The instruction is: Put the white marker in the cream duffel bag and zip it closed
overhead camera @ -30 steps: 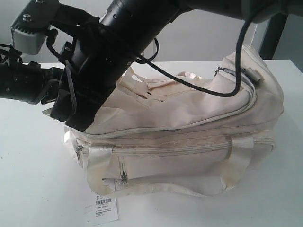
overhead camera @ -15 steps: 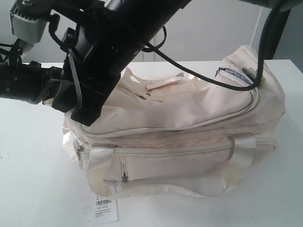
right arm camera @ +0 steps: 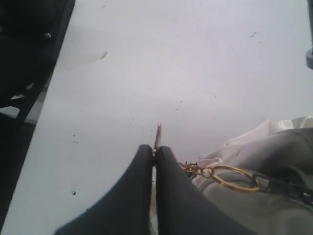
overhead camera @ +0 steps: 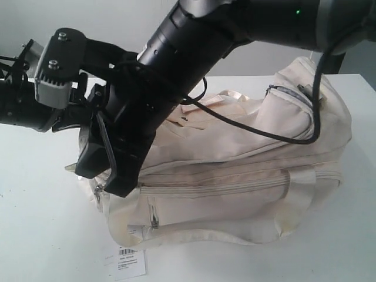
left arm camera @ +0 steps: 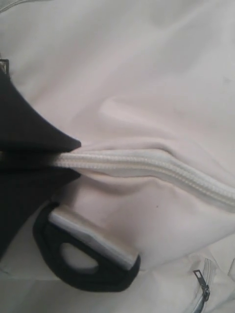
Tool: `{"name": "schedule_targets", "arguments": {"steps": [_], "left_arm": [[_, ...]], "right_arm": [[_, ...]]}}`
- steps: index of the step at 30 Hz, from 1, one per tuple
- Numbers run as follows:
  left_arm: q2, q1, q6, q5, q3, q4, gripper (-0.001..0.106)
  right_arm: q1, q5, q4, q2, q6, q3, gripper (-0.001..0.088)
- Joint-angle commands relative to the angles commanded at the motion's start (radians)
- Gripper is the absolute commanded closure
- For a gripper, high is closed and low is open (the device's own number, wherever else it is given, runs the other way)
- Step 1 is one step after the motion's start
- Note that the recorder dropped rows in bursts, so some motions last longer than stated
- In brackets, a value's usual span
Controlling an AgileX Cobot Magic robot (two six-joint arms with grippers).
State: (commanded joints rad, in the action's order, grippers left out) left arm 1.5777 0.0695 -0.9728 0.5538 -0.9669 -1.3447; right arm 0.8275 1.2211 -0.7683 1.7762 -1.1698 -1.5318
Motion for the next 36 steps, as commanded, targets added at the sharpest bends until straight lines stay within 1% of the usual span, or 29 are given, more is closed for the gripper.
{"name": "schedule_targets", "arguments": {"steps": [4, 9, 11, 17, 19, 20, 21, 23, 24, 25, 27, 29, 32, 36], "left_arm": [[0.0, -0.002, 0.0, -0.003, 0.0, 0.0, 0.105], [0.0, -0.033, 0.0, 0.0, 0.0, -0.013, 0.105], [0.0, -0.035, 0.007, 0.0, 0.0, -0.015, 0.105], [0.0, -0.037, 0.007, -0.004, 0.0, -0.015, 0.105], [0.0, -0.037, 0.007, -0.004, 0.0, -0.015, 0.1], [0.0, -0.037, 0.007, -0.004, 0.0, -0.015, 0.095], [0.0, -0.037, 0.007, -0.004, 0.0, -0.015, 0.087], [0.0, -0.037, 0.007, -0.004, 0.0, -0.015, 0.073], [0.0, -0.037, 0.007, -0.004, 0.0, -0.015, 0.062], [0.0, -0.037, 0.007, -0.004, 0.0, -0.009, 0.055], [0.0, -0.037, 0.007, -0.004, 0.0, -0.006, 0.043], [-0.005, -0.037, 0.007, -0.004, 0.0, -0.004, 0.038], [-0.032, -0.037, 0.007, -0.01, 0.0, 0.001, 0.037], [-0.053, -0.037, 0.004, -0.028, -0.012, 0.003, 0.037]], "right_arm": [[0.0, 0.0, 0.035, 0.013, 0.0, -0.002, 0.0868], [-0.002, 0.0, 0.084, -0.016, 0.0, -0.002, 0.0868], [-0.002, 0.0, 0.097, -0.025, 0.0, -0.002, 0.0868], [-0.002, -0.202, 0.1, -0.018, 0.0, -0.002, 0.0868], [-0.002, -0.236, 0.112, -0.01, 0.008, -0.002, 0.0868], [-0.002, -0.238, 0.112, -0.006, 0.008, -0.002, 0.0868], [-0.002, -0.231, 0.114, -0.005, 0.008, -0.002, 0.0868], [-0.002, -0.211, 0.114, -0.004, 0.008, -0.002, 0.0868], [-0.002, -0.204, 0.114, -0.004, 0.008, -0.002, 0.0868], [-0.002, -0.197, 0.114, -0.004, 0.008, -0.002, 0.0868], [-0.002, -0.184, 0.131, -0.004, 0.008, -0.002, 0.0868], [-0.002, -0.169, 0.15, -0.004, 0.008, -0.002, 0.0868], [-0.002, -0.16, 0.166, -0.004, 0.005, -0.002, 0.0868], [-0.002, -0.183, 0.164, -0.004, -0.009, -0.002, 0.0868]]}}
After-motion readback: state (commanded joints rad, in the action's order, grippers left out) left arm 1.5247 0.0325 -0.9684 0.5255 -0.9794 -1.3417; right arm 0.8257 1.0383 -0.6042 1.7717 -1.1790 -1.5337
